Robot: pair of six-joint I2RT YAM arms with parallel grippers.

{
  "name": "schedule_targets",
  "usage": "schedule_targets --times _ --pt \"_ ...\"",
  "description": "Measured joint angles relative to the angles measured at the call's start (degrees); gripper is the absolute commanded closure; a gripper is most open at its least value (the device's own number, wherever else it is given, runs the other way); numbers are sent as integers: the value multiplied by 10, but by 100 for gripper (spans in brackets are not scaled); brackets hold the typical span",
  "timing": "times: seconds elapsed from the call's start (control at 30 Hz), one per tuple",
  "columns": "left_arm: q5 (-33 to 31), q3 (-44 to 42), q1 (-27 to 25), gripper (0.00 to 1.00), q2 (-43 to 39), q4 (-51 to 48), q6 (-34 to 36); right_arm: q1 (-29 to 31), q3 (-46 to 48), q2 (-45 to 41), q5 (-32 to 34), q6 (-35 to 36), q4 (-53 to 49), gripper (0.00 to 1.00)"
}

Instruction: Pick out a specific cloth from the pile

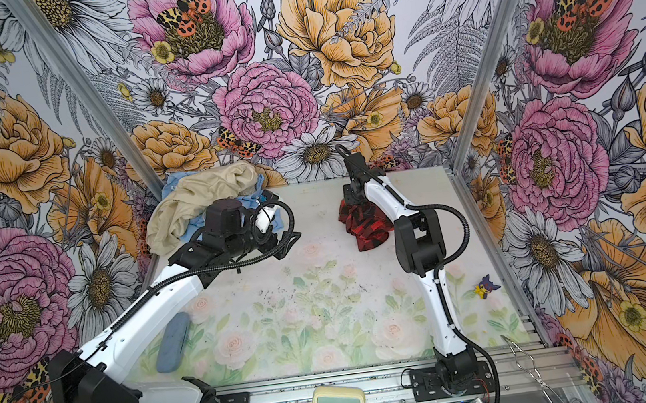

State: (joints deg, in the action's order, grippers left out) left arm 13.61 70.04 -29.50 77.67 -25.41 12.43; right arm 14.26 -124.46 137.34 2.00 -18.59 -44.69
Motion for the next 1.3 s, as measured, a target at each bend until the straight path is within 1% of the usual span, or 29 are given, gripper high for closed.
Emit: schedule_targets --times 0.07,0.1,0.13,0.2,0.27,0.4,0.43,0.47,0.5,0.57,0.63,0.7,0.83,0.97,1.0,1.03,1.17,1.3 --pt "0 0 0 1 0 0 0 -4 0 4 -4 -8 3 97" --pt "0 0 0 1 0 0 0 -7 0 5 -5 -12 2 94" --pt "0 0 0 1 0 0 0 -9 0 4 -7 -14 2 89" --pt "0 0 0 1 0 0 0 -14 0 4 -8 -11 4 73" --pt "0 0 0 1 1 0 0 -16 2 0 -1 -4 5 64" --pt "0 0 0 1 1 0 0 -15 34 -39 30 14 5 55" --pt "0 0 0 1 1 0 0 -15 45 -53 37 19 4 51" --pt "0 0 0 1 1 0 0 -15 57 -70 45 28 4 35" --pt "0 0 0 1 1 0 0 -13 71 -88 54 35 5 31" --pt "0 0 0 1 1 0 0 -9 99 -124 71 54 5 27" --pt "0 0 0 1 1 0 0 -7 126 -152 86 71 8 27" --pt "0 0 0 1 1 0 0 -5 144 -162 99 81 10 26" --pt "0 0 -5 1 3 0 1 -4 187 -150 122 93 16 25" --pt "0 0 -11 1 8 0 2 -4 193 -118 128 93 21 24" --pt "0 0 -12 1 9 0 2 -3 189 -109 128 93 21 12" --pt "0 0 -13 1 9 0 2 -3 183 -101 125 93 21 10" --pt "0 0 -12 1 10 0 2 -3 133 -63 103 97 12 9" --pt "0 0 -12 1 10 0 2 -3 41 -3 81 97 -35 10"
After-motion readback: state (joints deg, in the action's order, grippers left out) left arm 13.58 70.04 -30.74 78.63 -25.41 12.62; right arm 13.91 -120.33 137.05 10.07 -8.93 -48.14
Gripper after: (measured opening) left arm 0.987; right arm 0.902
